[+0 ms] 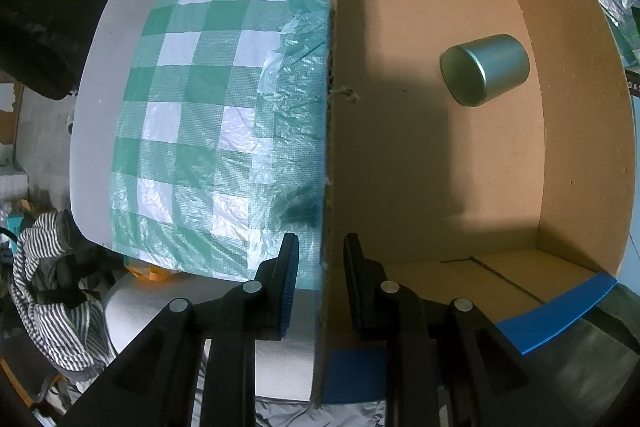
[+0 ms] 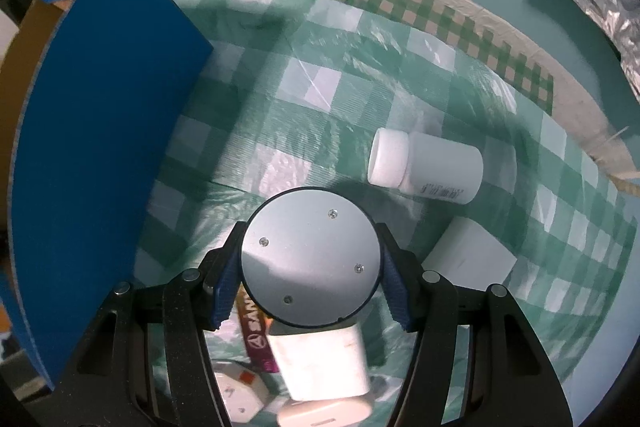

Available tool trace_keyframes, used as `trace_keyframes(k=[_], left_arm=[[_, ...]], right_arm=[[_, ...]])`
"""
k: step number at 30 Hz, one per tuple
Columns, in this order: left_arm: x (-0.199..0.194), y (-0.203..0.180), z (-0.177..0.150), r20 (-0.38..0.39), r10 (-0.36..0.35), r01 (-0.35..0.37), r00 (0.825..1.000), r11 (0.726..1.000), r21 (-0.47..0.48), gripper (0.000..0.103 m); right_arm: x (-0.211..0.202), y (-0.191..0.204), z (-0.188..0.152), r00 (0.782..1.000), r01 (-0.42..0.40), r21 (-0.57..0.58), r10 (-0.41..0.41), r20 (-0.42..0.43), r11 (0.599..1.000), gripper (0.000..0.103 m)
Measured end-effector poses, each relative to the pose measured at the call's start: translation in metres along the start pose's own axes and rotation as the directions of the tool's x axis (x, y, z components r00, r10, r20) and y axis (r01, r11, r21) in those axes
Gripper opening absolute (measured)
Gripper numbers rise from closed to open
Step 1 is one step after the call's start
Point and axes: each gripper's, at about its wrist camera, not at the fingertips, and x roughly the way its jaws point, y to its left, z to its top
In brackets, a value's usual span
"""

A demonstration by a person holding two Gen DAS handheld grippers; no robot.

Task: Organize rigid objects
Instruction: 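Grasp the white round puck with the right tool, then carry the white puck into the box and release it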

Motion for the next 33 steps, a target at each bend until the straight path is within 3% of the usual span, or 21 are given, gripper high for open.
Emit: trace_keyframes(k=[8, 19, 33], left_arm=[[-0.001, 0.001, 0.002, 0.001, 0.002, -0.002, 1.000, 1.000, 0.005, 0.023], [-0.003, -0.003, 0.006, 0.005, 0.003, -0.003, 1.000, 1.000, 0.019, 0.023], [-0.003, -0.003, 0.008, 0.006, -0.003, 0.003, 1.000, 1.000, 0.025, 0.023]], right_arm=[[-0.022, 0.014, 0.005, 0.999, -0.031, 0.016, 0.031, 0.044, 0.999, 0.062], [-0.061, 0.032, 0.019, 0.994, -0.046, -0.050, 0.051, 0.092, 0.998, 0.062], [-0.100, 0.101, 0.060, 0.984, -0.066, -0.215, 0.099, 0.147, 0.974, 0.062]])
